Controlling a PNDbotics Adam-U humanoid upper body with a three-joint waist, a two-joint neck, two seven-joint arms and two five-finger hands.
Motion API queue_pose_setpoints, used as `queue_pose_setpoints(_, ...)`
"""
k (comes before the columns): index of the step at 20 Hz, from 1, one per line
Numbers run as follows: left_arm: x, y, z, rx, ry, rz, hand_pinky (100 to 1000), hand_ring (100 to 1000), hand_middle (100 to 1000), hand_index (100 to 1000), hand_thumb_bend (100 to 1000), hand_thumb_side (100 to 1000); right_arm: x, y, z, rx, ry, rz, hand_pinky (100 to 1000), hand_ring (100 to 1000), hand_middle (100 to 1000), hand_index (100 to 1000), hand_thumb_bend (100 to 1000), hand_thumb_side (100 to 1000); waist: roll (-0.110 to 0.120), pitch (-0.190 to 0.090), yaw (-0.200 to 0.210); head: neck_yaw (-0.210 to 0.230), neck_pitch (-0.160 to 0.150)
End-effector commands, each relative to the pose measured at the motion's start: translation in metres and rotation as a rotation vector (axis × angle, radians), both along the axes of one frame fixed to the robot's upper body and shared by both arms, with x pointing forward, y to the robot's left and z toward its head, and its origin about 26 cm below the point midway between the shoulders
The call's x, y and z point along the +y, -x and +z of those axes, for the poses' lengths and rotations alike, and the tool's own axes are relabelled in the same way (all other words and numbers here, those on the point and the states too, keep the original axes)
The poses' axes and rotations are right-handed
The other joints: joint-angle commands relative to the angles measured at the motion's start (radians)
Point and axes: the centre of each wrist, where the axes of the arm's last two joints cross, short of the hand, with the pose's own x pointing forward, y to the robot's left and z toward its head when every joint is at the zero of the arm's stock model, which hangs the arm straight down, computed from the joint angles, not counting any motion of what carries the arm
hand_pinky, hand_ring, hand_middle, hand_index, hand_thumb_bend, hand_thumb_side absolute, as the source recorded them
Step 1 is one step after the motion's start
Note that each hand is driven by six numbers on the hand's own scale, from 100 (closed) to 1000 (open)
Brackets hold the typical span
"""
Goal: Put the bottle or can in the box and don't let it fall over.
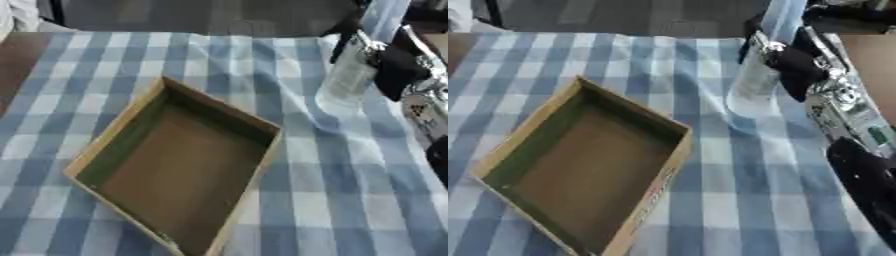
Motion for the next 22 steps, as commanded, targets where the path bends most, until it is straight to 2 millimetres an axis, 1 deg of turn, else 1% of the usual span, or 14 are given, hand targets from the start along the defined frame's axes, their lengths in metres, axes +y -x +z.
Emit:
queue_pose_setpoints(1,0.004,0.003,0.008,-0.017,-0.024,0.013,1000,1000,1000,688,100,757,0.007,0.014,0.030,-0.079,0.023,0.033,140,177,427,132,100,100,0.000,-0.040,-0.002,0.001,0.008)
queue_pose_setpoints(6,0.005,0.003,0.007,-0.012,-0.030,0.018,1000,1000,1000,689,100,751,0.033,0.027,0.049,-0.118,0.050,0.114,147,180,423,132,100,100,-0.007,-0.055,-0.003,-0.002,0.020)
queue_pose_setpoints(12,0.005,-0.002,0.004,0.014,-0.036,0.026,1000,1000,1000,692,100,766,0.070,0.037,0.063,-0.174,0.101,0.174,155,185,418,136,100,100,-0.011,-0.067,0.005,-0.013,0.033)
queue_pose_setpoints(14,0.006,-0.004,0.002,0.024,-0.035,0.035,1000,1000,1000,697,100,775,0.082,0.039,0.064,-0.180,0.108,0.192,158,187,420,138,100,100,-0.012,-0.070,0.010,-0.018,0.039)
queue_pose_setpoints(18,0.005,-0.008,0.000,0.043,-0.034,0.050,1000,1000,1000,695,100,784,0.100,0.037,0.062,-0.164,0.105,0.229,161,190,427,141,100,100,-0.014,-0.074,0.021,-0.025,0.056)
queue_pose_setpoints(20,0.004,-0.009,-0.001,0.048,-0.036,0.047,1000,1000,1000,696,100,791,0.102,0.039,0.060,-0.154,0.108,0.240,163,192,430,143,100,100,-0.016,-0.076,0.024,-0.027,0.065)
queue_pose_setpoints(22,0.004,-0.010,-0.002,0.058,-0.041,0.046,1000,1000,1000,696,100,796,0.102,0.046,0.058,-0.150,0.111,0.254,166,195,433,144,100,100,-0.019,-0.080,0.028,-0.031,0.073)
